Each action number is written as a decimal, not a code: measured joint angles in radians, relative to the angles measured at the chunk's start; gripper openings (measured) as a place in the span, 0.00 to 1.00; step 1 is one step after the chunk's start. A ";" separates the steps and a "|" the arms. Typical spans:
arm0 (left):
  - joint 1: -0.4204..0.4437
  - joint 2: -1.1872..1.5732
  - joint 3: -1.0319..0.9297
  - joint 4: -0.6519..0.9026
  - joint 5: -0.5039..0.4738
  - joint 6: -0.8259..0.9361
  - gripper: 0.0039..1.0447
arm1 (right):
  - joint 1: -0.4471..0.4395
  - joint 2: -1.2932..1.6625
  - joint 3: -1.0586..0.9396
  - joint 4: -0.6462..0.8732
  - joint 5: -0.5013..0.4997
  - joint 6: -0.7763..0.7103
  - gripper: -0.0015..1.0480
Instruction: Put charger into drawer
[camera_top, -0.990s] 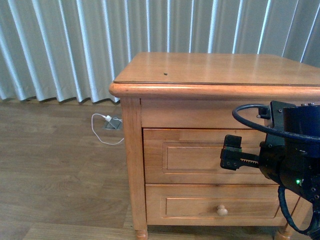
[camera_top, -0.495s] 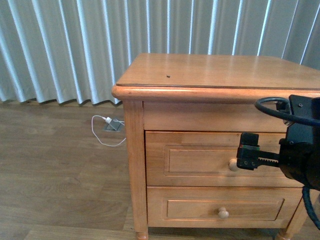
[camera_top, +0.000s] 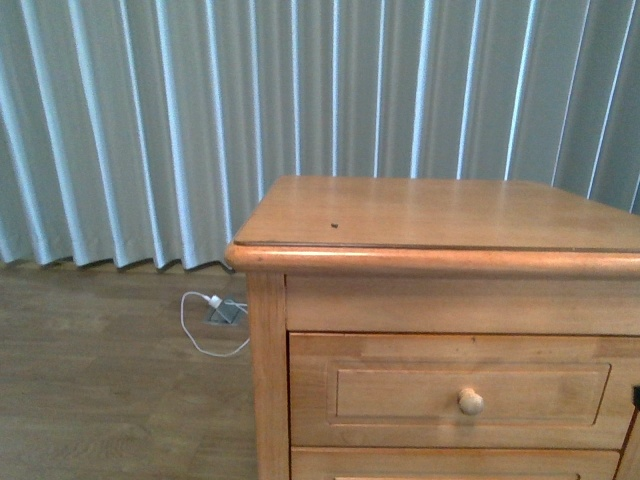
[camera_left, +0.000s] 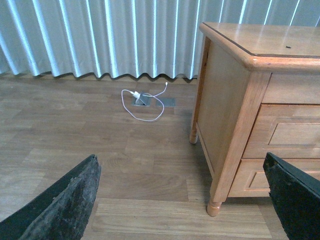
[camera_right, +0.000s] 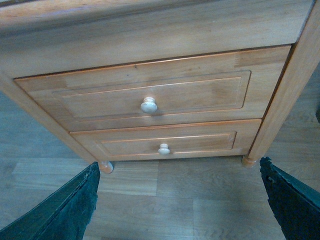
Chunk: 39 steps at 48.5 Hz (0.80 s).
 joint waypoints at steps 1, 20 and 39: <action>0.000 0.000 0.000 0.000 0.000 0.000 0.94 | -0.005 -0.038 -0.009 -0.024 -0.006 0.002 0.92; 0.000 0.000 0.000 0.000 0.000 0.000 0.94 | -0.077 -0.510 -0.080 -0.335 -0.075 0.035 0.92; 0.000 0.000 0.000 0.000 0.000 0.000 0.94 | -0.138 -0.603 -0.251 0.037 0.014 -0.150 0.56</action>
